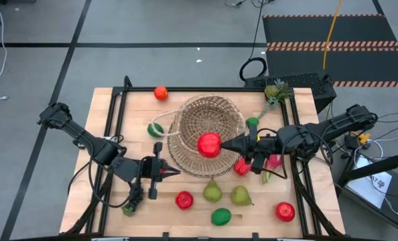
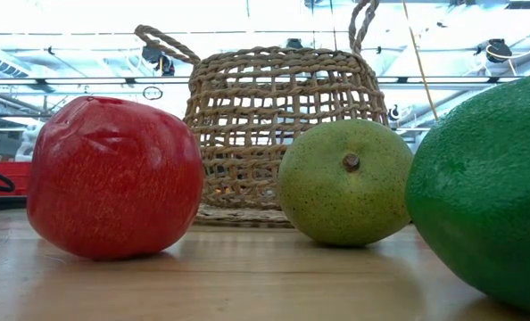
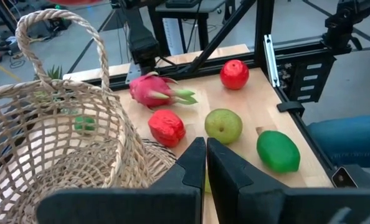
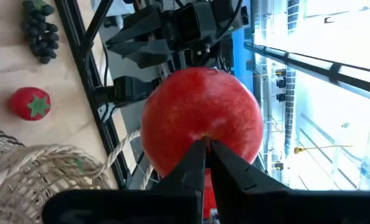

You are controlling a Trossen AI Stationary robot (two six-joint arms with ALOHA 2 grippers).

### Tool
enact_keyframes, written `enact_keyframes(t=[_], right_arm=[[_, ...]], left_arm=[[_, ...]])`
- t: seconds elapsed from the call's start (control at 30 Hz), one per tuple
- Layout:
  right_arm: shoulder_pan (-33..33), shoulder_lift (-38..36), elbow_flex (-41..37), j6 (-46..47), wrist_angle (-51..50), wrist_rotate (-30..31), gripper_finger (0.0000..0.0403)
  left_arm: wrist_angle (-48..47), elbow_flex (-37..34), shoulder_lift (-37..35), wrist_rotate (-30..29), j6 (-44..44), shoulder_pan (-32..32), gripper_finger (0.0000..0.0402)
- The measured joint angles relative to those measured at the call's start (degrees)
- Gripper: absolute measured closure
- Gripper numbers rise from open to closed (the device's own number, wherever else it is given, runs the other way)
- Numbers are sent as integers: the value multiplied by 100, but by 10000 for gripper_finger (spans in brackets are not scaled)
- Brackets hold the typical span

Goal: Build produce basket
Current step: Put the top right red apple into the basket

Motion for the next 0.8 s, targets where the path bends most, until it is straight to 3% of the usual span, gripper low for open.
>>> enact_keyframes(t=[0.23, 0.5, 0.63, 0.8], right_arm=[[-1, -2, 0, 185, 0, 0, 397], [-7, 29, 0, 1034, 184, 221, 399], [-11, 72, 0, 2254, 533, 600, 400], [-42, 78, 0, 3849, 685, 629, 401]], left_arm=[[25, 0, 0, 0, 51, 0, 382], [34, 0, 0, 0, 53, 0, 382], [37, 0, 0, 0, 53, 0, 382], [39, 0, 0, -2, 48, 0, 382]])
